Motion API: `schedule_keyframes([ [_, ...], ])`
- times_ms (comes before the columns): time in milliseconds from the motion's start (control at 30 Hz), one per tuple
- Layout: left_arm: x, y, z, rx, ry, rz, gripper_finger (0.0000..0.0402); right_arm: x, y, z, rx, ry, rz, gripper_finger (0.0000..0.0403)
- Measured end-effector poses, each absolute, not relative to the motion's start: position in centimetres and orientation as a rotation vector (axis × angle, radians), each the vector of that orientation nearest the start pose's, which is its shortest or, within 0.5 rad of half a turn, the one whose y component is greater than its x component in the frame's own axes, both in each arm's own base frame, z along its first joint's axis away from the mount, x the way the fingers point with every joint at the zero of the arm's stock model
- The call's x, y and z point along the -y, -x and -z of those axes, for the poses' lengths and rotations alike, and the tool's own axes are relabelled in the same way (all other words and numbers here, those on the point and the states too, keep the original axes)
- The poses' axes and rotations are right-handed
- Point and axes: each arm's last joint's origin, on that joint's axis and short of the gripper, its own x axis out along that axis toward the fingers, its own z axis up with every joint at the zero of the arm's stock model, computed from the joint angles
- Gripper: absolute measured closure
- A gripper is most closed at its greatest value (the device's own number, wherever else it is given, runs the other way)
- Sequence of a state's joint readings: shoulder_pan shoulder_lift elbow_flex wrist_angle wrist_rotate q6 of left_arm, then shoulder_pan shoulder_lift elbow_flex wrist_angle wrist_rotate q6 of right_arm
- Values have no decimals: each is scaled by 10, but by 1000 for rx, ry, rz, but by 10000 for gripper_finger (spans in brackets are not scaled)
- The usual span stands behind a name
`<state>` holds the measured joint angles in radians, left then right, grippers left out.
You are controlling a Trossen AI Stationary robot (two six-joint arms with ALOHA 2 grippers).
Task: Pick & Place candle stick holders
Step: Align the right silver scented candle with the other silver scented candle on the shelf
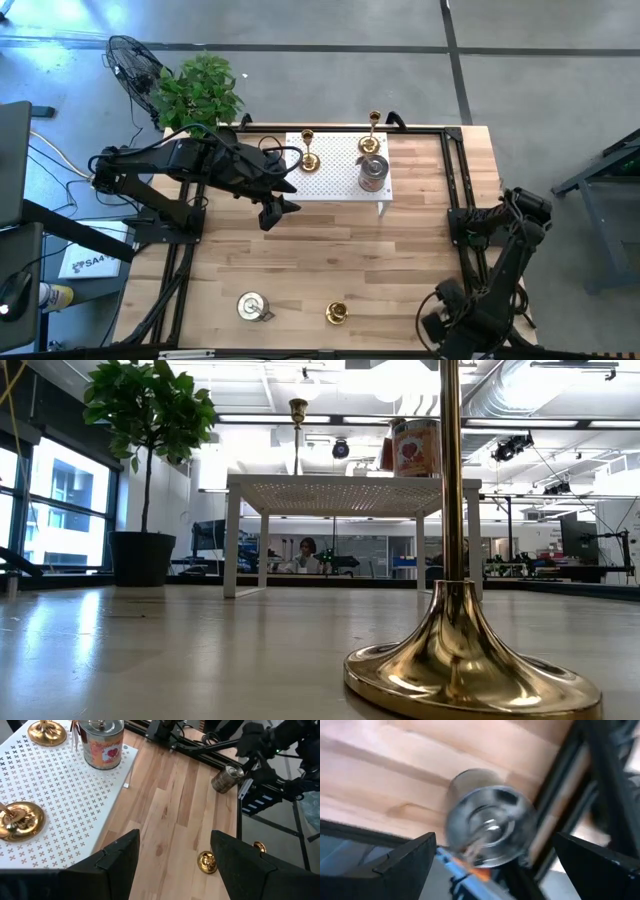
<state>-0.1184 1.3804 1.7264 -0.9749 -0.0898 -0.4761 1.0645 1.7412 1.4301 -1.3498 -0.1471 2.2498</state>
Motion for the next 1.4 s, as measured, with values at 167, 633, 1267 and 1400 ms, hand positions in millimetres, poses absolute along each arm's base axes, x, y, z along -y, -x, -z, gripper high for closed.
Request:
schedule_keyframes([
  [167, 28, -257, -445, -618, 395, -123, 160, -269, -143, -247, -1550, -802, 1023, 4],
  [633, 28, -257, -445, -616, 415, -130, 160, -271, -147, -225, -1537, -850, 962, 4],
  [1267, 28, -257, -445, -617, 422, -131, 160, -268, -148, -186, -1544, -947, 916, 13],
  [1400, 28, -257, -445, -617, 422, -130, 160, -264, -152, -187, -1553, -940, 932, 47],
])
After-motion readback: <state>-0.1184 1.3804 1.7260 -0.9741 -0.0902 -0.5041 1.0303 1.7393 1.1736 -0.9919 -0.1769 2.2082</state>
